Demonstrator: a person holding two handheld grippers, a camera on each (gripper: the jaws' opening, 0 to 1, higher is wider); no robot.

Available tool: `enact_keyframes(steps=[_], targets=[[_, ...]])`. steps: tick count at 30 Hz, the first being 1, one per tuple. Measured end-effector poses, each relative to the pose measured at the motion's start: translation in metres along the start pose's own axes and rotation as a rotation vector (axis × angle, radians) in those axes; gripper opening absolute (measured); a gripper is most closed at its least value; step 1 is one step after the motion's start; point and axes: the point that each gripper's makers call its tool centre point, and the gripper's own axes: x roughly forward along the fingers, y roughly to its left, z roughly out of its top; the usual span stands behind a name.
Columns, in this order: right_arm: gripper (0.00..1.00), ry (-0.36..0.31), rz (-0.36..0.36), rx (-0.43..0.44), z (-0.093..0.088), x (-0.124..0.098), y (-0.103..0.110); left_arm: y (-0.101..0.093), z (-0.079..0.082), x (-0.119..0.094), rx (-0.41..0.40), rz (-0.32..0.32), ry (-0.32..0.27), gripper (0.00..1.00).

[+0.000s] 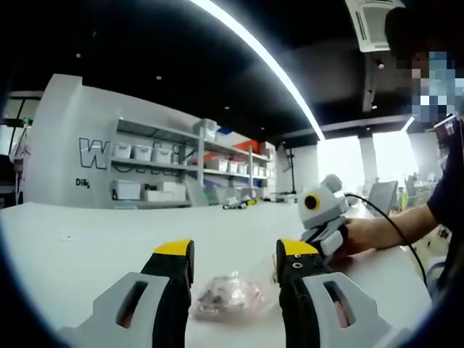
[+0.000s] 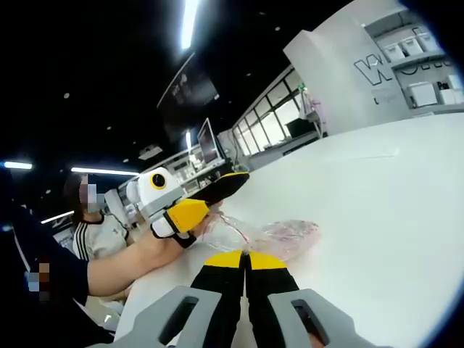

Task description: Open the resealable bag by pulling the two sides of the seal apart until the entire bag opening is separated and visibly accessible.

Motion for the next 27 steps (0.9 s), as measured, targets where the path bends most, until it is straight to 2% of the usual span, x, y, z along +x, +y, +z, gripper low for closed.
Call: enact_keyframes(steps=[15,18,27], targets=[[0.0,-0.003,-0.002,0.0,0.0,0.0,0.0,0.008,0.003,-0.001,0.01,0.042,-0.012,0.58],[0.0,-0.002,-0.003,0.0,0.0,0.0,0.0,0.01,0.001,-0.001,0.01,0.058,-0.006,0.65],[0.0,-0.003,-0.003,0.0,0.0,0.0,0.0,0.012,-0.002,0.0,0.002,0.06,0.006,0.66]])
